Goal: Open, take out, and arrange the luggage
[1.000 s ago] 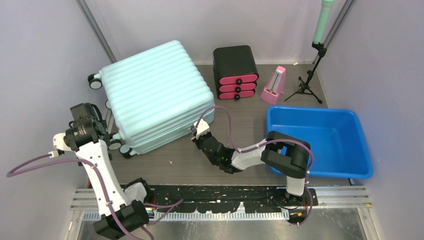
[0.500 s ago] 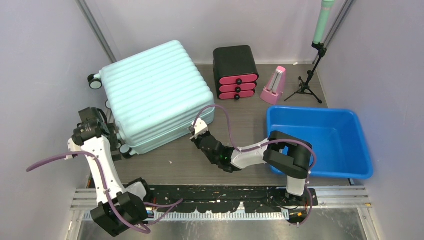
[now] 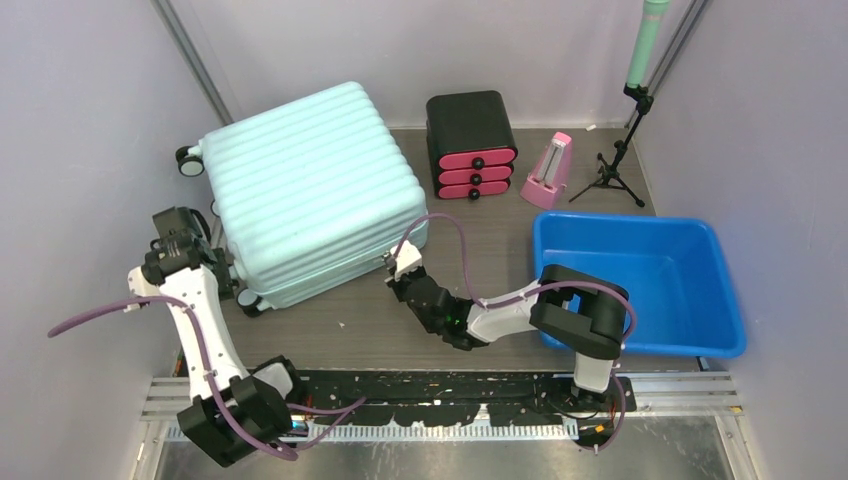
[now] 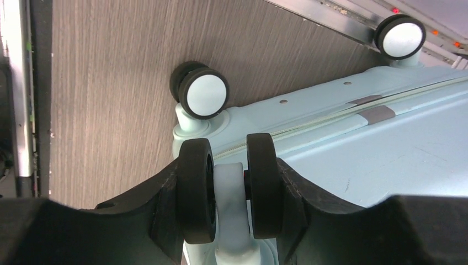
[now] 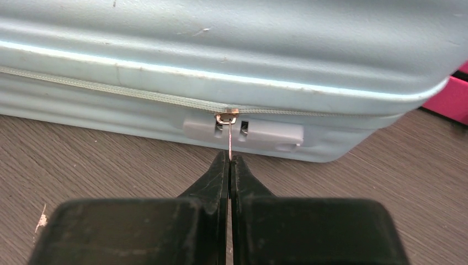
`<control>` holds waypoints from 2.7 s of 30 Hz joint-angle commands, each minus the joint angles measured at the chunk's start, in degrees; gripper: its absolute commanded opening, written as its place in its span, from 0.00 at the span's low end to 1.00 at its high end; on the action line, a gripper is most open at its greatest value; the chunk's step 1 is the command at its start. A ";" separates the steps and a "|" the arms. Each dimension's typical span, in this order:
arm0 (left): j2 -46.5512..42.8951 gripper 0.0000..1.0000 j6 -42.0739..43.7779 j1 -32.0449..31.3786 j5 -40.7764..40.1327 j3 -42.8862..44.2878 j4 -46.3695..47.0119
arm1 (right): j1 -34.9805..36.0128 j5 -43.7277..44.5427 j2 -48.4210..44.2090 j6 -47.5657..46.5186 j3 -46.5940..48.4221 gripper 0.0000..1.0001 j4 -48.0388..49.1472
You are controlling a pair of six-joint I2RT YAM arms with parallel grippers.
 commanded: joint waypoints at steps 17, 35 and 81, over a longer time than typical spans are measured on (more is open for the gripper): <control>5.50 0.00 16.28 -5.02 -17.76 9.46 -0.69 | -14.50 4.55 -10.85 1.51 -14.03 0.00 9.64; 11.06 0.00 37.47 -9.13 -23.45 13.34 10.11 | -13.57 -7.83 -22.09 -2.26 -19.68 0.00 -2.35; -0.97 0.88 16.99 -11.21 -8.70 20.04 -13.37 | -19.47 -16.99 -15.70 -5.55 -9.75 0.00 -7.65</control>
